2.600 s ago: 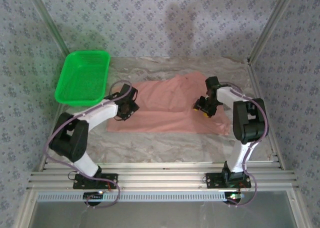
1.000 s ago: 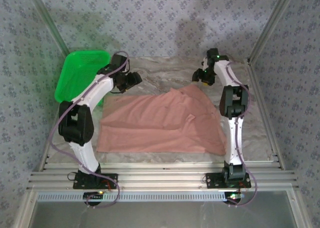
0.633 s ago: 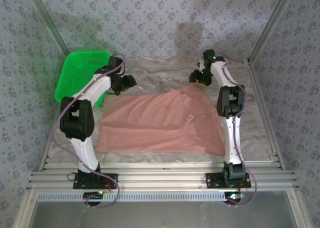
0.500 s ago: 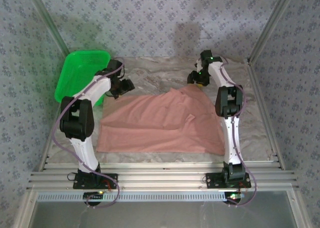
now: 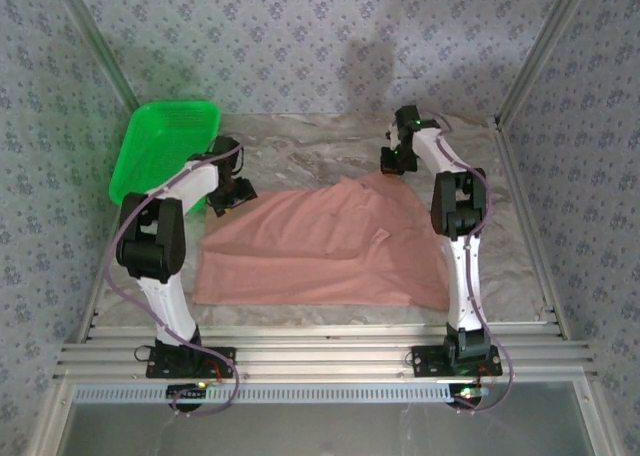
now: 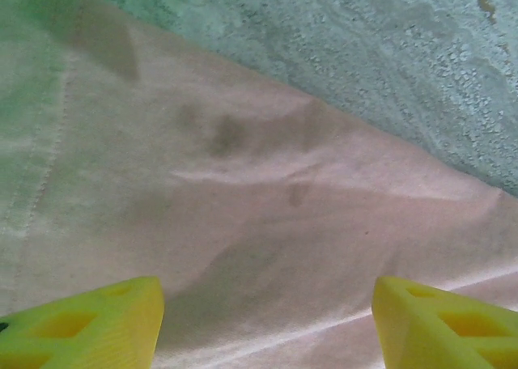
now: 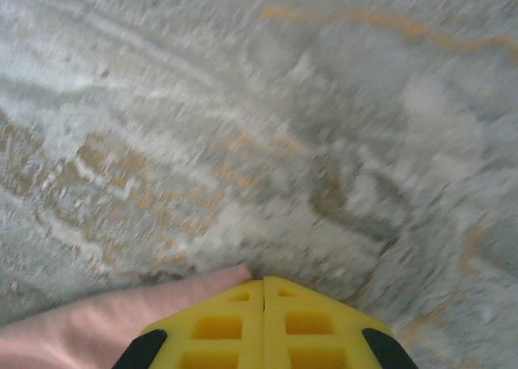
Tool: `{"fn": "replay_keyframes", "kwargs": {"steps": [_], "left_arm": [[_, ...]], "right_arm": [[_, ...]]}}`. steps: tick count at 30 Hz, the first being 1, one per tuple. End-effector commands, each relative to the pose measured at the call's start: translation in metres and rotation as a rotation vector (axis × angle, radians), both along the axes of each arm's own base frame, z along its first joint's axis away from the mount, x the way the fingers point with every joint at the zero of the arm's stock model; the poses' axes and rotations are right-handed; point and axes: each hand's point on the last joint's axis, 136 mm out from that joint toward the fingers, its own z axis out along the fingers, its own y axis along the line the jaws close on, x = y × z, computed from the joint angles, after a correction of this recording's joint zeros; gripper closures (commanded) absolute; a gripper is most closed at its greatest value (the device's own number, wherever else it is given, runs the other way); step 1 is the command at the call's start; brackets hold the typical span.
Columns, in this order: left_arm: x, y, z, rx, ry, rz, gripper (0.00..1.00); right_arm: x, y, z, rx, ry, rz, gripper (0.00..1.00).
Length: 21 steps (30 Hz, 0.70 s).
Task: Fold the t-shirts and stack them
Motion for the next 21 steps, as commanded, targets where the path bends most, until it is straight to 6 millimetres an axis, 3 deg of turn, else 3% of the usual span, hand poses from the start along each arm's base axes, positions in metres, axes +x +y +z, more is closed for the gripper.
{"fn": "replay_keyframes", "kwargs": {"steps": [1,4,7,10,18,21], "left_arm": [[0.003,0.002,0.026,-0.027,-0.074,0.024,0.32],[-0.004,-0.002,0.025,-0.060,-0.077,0.027,0.32],[-0.014,-0.004,0.025,-0.074,-0.075,0.029,0.32],[-0.024,-0.003,0.025,-0.085,-0.083,0.034,0.32],[-0.051,-0.002,0.015,-0.104,-0.060,0.046,0.32],[-0.060,-0.002,0.013,-0.103,-0.054,0.045,0.32]], "right_arm": [[0.007,0.016,0.069,0.067,-0.173,0.011,1.00],[-0.005,0.018,0.094,0.075,-0.240,0.040,1.00],[-0.033,0.023,0.103,0.069,-0.252,0.080,1.00],[-0.069,0.026,0.099,0.066,-0.222,0.102,1.00],[-0.162,0.058,0.083,0.117,-0.157,0.232,1.00],[-0.206,0.063,0.063,0.102,-0.076,0.269,1.00]]}}
